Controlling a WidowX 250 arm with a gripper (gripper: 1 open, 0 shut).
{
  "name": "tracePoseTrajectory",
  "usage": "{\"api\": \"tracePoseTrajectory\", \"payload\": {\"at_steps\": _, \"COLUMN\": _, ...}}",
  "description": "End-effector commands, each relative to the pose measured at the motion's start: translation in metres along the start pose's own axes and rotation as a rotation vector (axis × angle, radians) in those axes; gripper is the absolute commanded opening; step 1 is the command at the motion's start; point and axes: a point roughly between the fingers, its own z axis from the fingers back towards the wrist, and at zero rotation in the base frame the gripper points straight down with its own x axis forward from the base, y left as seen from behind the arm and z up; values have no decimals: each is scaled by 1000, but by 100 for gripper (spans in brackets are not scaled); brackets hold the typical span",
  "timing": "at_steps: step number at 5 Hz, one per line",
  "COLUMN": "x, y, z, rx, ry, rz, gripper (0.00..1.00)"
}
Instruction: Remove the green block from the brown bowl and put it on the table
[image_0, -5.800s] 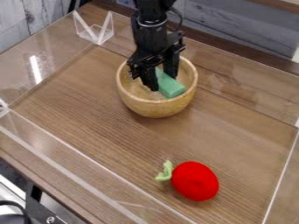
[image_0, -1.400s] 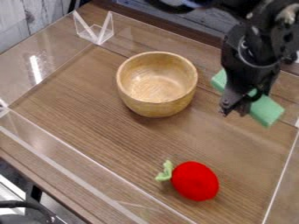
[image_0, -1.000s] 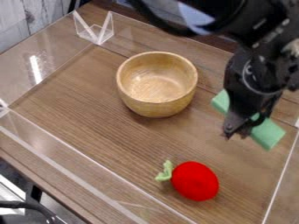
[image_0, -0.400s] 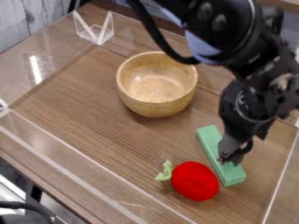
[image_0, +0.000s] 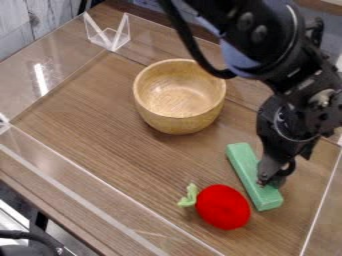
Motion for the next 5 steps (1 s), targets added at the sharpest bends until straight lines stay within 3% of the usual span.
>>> {"api": "tracePoseTrajectory", "payload": {"at_steps": 1, "x": 8, "y": -3, "z": -3, "rx": 1, "ry": -1, "rz": 15, "gripper": 100}}
{"api": "tracePoseTrajectory", "payload": {"at_steps": 2, "x": 11, "y": -5, "z": -5, "rx": 3, "ry": -1, "rz": 19, "gripper": 0}}
{"api": "tracePoseTrajectory", "payload": {"at_steps": 5, "x": 9, "y": -14, "z": -3, "rx": 15, "ry": 4, "rz": 32, "gripper": 0}}
